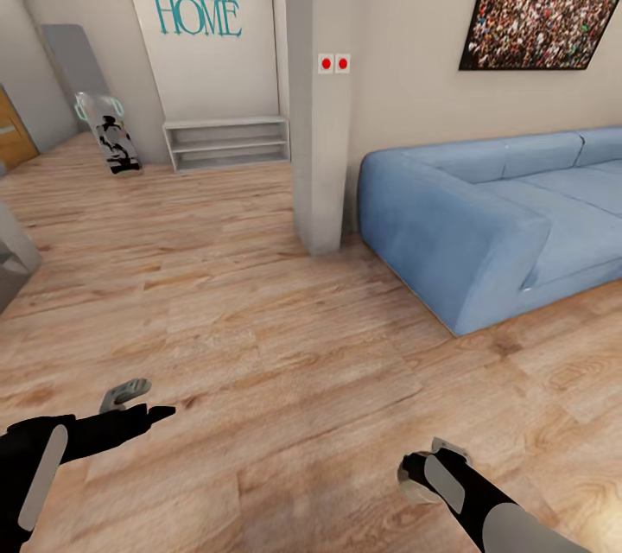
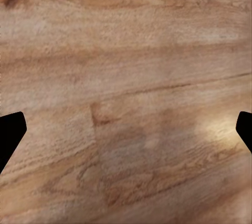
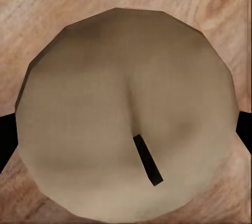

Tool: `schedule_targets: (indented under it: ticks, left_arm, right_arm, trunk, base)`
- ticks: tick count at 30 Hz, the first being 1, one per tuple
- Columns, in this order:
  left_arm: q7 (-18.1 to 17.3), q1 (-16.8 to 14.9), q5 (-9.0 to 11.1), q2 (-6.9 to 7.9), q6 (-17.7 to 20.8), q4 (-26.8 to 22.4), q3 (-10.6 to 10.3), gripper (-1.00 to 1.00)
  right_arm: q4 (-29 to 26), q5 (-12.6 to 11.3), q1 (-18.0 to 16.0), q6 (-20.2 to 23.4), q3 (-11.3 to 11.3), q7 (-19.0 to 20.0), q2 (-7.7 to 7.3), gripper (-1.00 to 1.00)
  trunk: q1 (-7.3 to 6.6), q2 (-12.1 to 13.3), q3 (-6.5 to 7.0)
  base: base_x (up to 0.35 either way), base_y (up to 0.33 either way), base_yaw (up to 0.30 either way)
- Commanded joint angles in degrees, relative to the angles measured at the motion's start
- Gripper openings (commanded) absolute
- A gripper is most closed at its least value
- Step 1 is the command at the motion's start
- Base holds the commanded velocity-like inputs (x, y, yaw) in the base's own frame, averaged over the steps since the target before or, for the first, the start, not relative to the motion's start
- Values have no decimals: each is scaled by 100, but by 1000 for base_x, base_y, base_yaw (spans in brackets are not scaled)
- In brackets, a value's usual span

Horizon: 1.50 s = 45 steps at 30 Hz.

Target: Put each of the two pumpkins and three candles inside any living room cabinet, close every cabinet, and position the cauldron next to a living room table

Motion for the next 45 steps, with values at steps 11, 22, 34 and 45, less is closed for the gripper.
schedule_targets:
  ticks: [11,22,34,45]
  left_arm:
    - [296,-1,-14,-31,0,-5,-187,100]
    - [412,-1,-25,-33,0,-5,-188,100]
    - [416,-1,-31,-6,0,-39,-183,100]
    - [416,-1,-34,-21,0,-58,-197,100]
  right_arm:
    - [-266,-10,0,391,-6,-6,-92,-100]
    - [-427,-12,0,524,0,-45,-60,-100]
    - [-661,-12,9,703,-2,-53,-91,-100]
    - [-1158,-21,79,1135,-51,-54,-130,-100]
  trunk:
    - [-242,443,198]
    - [-484,884,395]
    - [-747,1365,611]
    - [-989,1806,808]
  base:
    - [0,0,0]
    - [0,0,0]
    - [-6,0,0]
    - [-190,0,0]
